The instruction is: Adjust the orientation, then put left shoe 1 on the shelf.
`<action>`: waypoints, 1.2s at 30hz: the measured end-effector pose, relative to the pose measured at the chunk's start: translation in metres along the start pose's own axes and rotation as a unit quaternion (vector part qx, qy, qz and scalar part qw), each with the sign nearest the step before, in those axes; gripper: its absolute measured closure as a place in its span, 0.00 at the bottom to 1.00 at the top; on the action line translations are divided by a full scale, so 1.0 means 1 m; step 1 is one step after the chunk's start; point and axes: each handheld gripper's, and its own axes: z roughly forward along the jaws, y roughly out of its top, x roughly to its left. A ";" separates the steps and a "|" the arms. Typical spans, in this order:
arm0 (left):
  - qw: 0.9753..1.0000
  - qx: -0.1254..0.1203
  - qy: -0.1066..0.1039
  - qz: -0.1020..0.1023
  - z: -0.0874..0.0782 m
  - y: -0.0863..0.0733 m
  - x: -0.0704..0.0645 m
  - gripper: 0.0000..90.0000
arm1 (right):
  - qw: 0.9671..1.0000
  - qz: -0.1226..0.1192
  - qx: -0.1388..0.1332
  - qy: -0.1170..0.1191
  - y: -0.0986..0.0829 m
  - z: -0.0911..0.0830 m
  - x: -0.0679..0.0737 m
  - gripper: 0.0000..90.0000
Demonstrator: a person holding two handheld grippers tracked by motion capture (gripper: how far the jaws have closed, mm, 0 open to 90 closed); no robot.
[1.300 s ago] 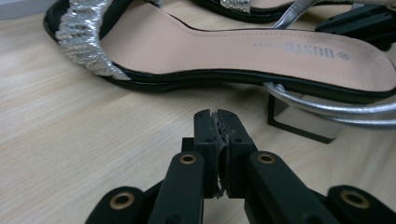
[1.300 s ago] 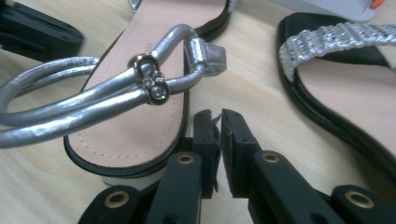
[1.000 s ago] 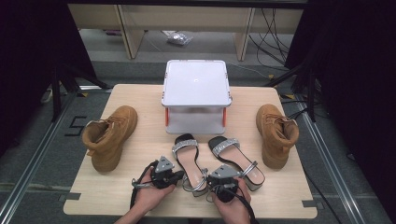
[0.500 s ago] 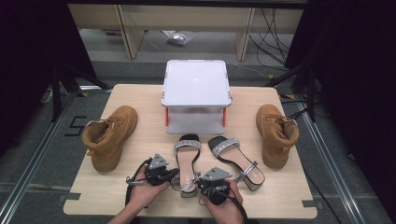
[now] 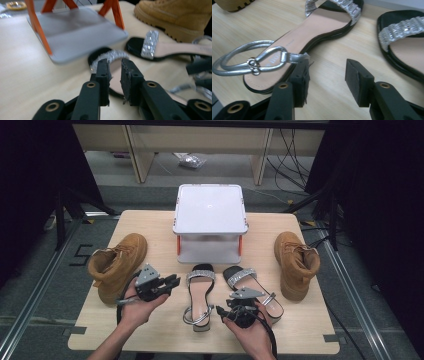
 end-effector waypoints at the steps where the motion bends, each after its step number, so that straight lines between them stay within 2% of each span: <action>1: 1.000 -0.008 0.007 0.000 -0.002 0.008 0.002 0.82 | 1.000 0.004 0.008 -0.006 0.000 -0.001 0.002 0.59; 3: 1.000 -0.023 0.012 0.003 -0.004 0.019 0.005 0.80 | 1.000 0.007 0.006 0.004 0.001 0.000 0.003 0.57; 5: 0.999 -0.039 0.014 0.007 -0.006 0.031 0.009 0.79 | 1.000 0.021 0.014 0.001 0.004 -0.002 0.006 0.56; 6: 0.999 -0.039 0.014 0.007 -0.006 0.031 0.009 0.79 | 1.000 0.021 0.014 0.001 0.004 -0.002 0.006 0.56; 7: 0.999 -0.046 0.018 0.009 -0.007 0.039 0.012 0.79 | 1.000 0.013 0.013 0.000 0.012 -0.002 0.006 0.54; 8: 0.998 -0.051 0.018 0.010 -0.007 0.044 0.014 0.79 | 1.000 0.013 0.013 0.000 0.012 -0.002 0.006 0.54; 9: 0.998 -0.055 0.023 0.009 -0.007 0.051 0.016 0.80 | 0.999 0.022 0.025 0.008 0.020 -0.002 0.007 0.52; 10: 0.998 -0.059 0.024 0.008 -0.006 0.056 0.018 0.80 | 0.999 0.022 0.025 0.008 0.020 -0.002 0.007 0.52; 11: 0.998 -0.063 0.027 0.003 -0.002 0.067 0.023 0.82 | 0.999 0.032 0.032 0.014 0.028 -0.001 0.008 0.52; 12: 0.998 -0.063 0.027 0.003 -0.002 0.067 0.023 0.84 | 0.999 0.032 0.032 0.014 0.028 -0.001 0.008 0.52; 13: 0.997 -0.062 0.034 0.005 0.004 0.077 0.027 0.86 | 0.999 0.029 0.028 0.012 0.036 0.002 0.011 0.52; 16: 0.998 -0.061 0.032 0.004 0.014 0.089 0.029 0.89 | 0.999 0.018 0.032 0.012 0.043 0.003 0.011 0.53; 17: 0.998 -0.058 0.033 0.000 0.022 0.098 0.031 0.92 | 0.998 0.036 0.048 0.014 0.049 0.006 0.015 0.54; 18: 0.998 -0.057 0.037 0.001 0.027 0.102 0.033 0.93 | 0.997 0.041 0.057 0.013 0.052 0.008 0.016 0.54; 20: 0.998 -0.052 0.041 -0.003 0.036 0.110 0.035 0.93 | 0.997 0.036 0.068 0.017 0.056 0.013 0.017 0.55; 21: 0.998 -0.052 0.041 -0.003 0.036 0.110 0.035 0.93 | 0.996 0.037 0.073 0.018 0.057 0.015 0.019 0.55; 23: 0.998 -0.046 0.046 -0.005 0.047 0.117 0.037 0.93 | 0.997 0.039 0.071 0.021 0.059 0.018 0.021 0.56; 25: 0.998 -0.033 0.055 0.002 0.059 0.121 0.039 0.90 | 0.996 0.038 0.083 0.016 0.062 0.024 0.024 0.55; 26: 0.998 -0.030 0.056 0.003 0.061 0.122 0.040 0.89 | 0.996 0.042 0.083 0.011 0.063 0.027 0.025 0.54; 28: 0.998 -0.028 0.060 0.000 0.068 0.123 0.041 0.87 | 0.993 0.064 0.096 0.016 0.065 0.030 0.027 0.52; 29: 0.998 -0.028 0.060 0.000 0.068 0.123 0.041 0.86 | 0.993 0.064 0.096 0.016 0.065 0.030 0.027 0.52; 30: 0.998 -0.027 0.062 -0.004 0.071 0.124 0.042 0.86 | 0.992 0.063 0.104 0.010 0.069 0.035 0.029 0.51; 31: 0.998 -0.024 0.064 -0.010 0.076 0.124 0.044 0.85 | 0.991 0.076 0.113 0.003 0.071 0.036 0.032 0.51; 32: 0.997 -0.023 0.066 -0.011 0.077 0.124 0.044 0.83 | 0.992 0.059 0.114 -0.005 0.072 0.039 0.030 0.50; 33: 0.997 -0.023 0.067 -0.015 0.079 0.123 0.045 0.82 | 0.990 0.075 0.123 -0.004 0.073 0.041 0.032 0.50; 35: 0.997 -0.018 0.066 -0.025 0.081 0.122 0.047 0.78 | 0.988 0.086 0.130 -0.012 0.076 0.046 0.032 0.48; 36: 0.997 -0.016 0.069 -0.026 0.082 0.121 0.048 0.76 | 0.988 0.083 0.131 -0.017 0.076 0.049 0.031 0.46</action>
